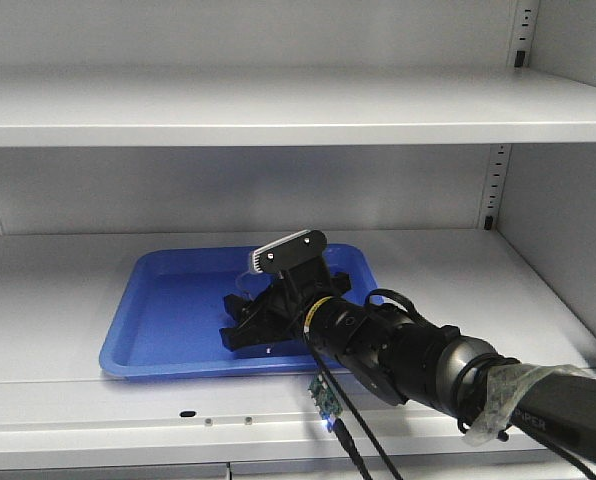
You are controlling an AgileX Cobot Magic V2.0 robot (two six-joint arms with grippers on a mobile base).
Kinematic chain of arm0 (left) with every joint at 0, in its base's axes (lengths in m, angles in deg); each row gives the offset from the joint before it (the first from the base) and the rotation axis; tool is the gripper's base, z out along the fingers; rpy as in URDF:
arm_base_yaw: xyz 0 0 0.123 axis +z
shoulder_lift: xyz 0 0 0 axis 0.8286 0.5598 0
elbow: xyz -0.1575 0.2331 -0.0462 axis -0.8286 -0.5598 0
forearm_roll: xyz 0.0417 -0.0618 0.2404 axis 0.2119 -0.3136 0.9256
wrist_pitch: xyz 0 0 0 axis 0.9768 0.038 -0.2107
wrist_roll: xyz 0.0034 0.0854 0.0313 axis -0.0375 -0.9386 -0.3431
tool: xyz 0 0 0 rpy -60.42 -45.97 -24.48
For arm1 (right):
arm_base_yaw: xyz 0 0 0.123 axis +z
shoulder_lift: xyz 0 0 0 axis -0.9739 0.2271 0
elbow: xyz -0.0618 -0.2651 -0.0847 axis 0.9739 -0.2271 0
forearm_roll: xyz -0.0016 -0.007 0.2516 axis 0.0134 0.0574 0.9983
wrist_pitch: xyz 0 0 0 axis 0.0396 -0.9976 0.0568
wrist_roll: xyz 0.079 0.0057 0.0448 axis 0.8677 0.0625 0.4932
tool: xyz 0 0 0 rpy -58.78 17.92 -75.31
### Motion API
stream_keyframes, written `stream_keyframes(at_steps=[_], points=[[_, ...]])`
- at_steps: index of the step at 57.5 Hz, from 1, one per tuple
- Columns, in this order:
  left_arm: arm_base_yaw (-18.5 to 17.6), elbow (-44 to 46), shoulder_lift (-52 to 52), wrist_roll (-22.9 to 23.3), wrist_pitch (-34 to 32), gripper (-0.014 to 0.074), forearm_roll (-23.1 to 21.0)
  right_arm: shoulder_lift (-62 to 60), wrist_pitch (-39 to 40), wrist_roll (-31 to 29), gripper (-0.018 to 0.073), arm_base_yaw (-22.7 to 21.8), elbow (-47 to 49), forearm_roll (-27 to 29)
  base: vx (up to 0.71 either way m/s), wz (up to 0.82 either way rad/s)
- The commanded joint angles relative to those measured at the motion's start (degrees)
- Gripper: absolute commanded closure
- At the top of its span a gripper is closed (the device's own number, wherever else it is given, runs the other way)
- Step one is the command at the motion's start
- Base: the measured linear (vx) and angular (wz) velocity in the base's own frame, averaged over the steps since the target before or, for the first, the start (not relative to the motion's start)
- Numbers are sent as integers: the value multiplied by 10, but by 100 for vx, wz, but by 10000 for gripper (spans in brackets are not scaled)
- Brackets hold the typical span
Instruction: Pick beaker and place in left cabinet
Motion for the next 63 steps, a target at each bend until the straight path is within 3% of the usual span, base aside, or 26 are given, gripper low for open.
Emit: stream_keyframes(at_steps=[1,11,18,33,43,63], points=[[-1,5,-11,2,-46,593,-3,-30,27,-2,211,-3,18,8,0,0],[-1,5,-11,2,-46,593,-3,-32,28,-2,-6,-3,18,8,0,0],[-1,5,-11,2,-46,593,-3,-41,27,-2,-85,-3,18,8,0,0],[-1,5,-11,2,-46,593,-3,-72,23,2,-75,-3,18,8,0,0],[-1,5,-11,2,-46,593,-3,-96,-1,42,-61,-2,18,8,0,0],[-1,5,-11,2,-46,593,-3,-152,-17,42,-15,13,-17,-5,0,0]])
